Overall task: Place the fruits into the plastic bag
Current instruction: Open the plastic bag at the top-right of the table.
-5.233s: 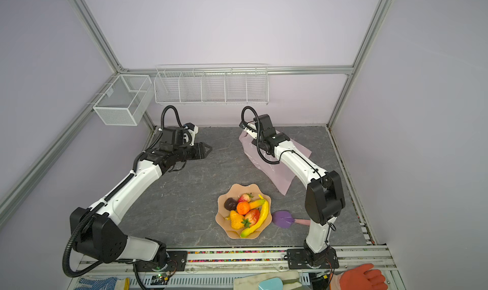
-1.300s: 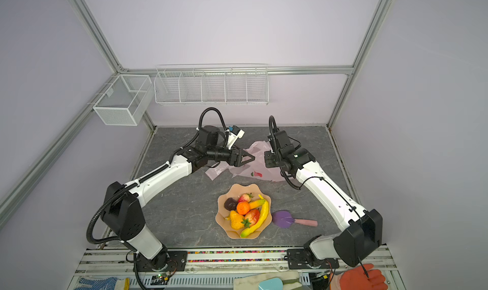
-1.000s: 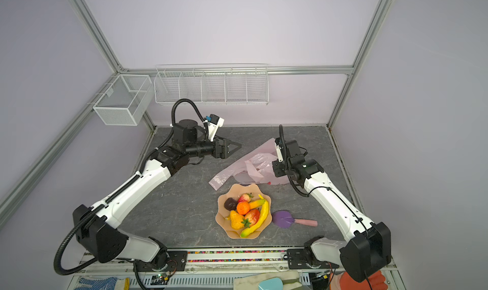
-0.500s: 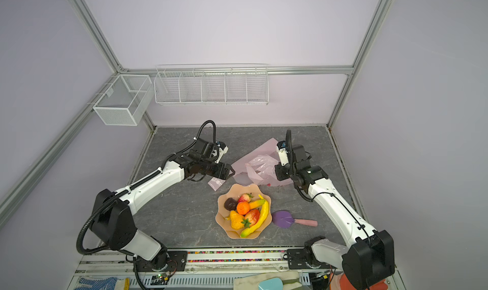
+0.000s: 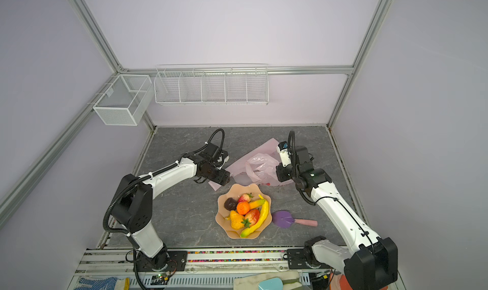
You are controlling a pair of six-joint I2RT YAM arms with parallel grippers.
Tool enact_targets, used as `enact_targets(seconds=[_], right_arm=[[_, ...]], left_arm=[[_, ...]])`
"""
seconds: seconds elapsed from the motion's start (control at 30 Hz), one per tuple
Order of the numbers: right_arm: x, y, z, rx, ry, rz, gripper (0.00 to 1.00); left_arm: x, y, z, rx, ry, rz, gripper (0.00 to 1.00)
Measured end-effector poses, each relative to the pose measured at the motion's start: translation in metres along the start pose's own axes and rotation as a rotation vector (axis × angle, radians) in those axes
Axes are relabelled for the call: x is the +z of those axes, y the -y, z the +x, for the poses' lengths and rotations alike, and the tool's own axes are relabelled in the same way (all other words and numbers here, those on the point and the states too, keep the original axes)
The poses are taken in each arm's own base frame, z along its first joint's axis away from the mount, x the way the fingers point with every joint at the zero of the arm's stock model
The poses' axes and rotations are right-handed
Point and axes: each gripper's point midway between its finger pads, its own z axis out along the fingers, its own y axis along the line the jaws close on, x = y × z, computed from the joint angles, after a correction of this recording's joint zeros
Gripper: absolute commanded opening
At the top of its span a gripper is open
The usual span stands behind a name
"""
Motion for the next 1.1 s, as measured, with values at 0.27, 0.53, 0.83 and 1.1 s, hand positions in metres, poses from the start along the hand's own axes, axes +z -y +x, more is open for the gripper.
enact_targets(seconds=[0.27,0.53,0.83,1.1], right_arm=[[-0.003,0.001,-0.001,0.003,0.01,-0.004,0.07],[-0.008,0.003,-0.001,0.013,0.02,0.004,0.55],[-0.072,0.007,-0.031,0.201,0.171,0.041,0.91],[-0.114,-0.026,-0.094,0.157,0.227,-0.048,0.94]], left_arm=[[0.025,-0.01,0.005,0.015,-0.035,-0.036,0.15],[0.0,-0.002,-0.01,0.005,0.033,0.036,0.0],[-0.072,0.047,-0.066,-0.049,0.22,0.296,0.0],[-0.099,0.062,-0.085,-0.065,0.266,0.386,0.0]])
